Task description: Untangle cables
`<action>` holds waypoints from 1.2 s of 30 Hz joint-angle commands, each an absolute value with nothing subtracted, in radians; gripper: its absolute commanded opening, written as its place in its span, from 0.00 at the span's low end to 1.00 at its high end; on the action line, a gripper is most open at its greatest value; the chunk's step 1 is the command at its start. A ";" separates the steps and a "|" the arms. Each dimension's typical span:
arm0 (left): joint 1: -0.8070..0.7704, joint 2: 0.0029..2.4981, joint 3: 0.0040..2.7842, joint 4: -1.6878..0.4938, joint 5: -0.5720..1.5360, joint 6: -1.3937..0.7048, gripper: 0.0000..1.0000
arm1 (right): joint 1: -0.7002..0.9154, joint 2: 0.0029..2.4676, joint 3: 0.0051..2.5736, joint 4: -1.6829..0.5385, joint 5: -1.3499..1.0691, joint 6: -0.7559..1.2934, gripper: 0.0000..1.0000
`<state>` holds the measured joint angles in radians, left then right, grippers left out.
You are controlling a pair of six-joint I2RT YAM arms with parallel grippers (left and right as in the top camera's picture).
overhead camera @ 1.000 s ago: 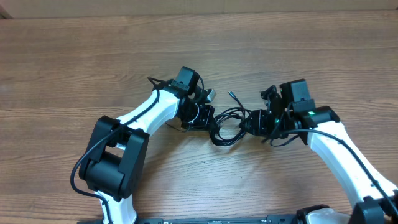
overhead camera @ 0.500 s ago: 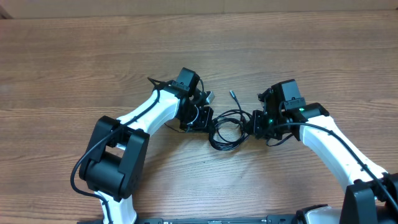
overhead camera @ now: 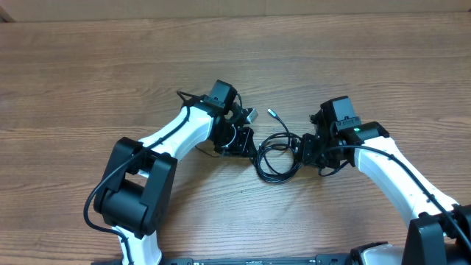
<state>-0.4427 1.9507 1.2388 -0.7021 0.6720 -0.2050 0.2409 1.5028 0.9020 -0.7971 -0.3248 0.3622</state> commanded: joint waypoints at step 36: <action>-0.556 1.900 1.275 -0.599 0.393 -0.046 0.04 | 0.242 1.504 0.902 -0.799 -0.307 0.367 0.04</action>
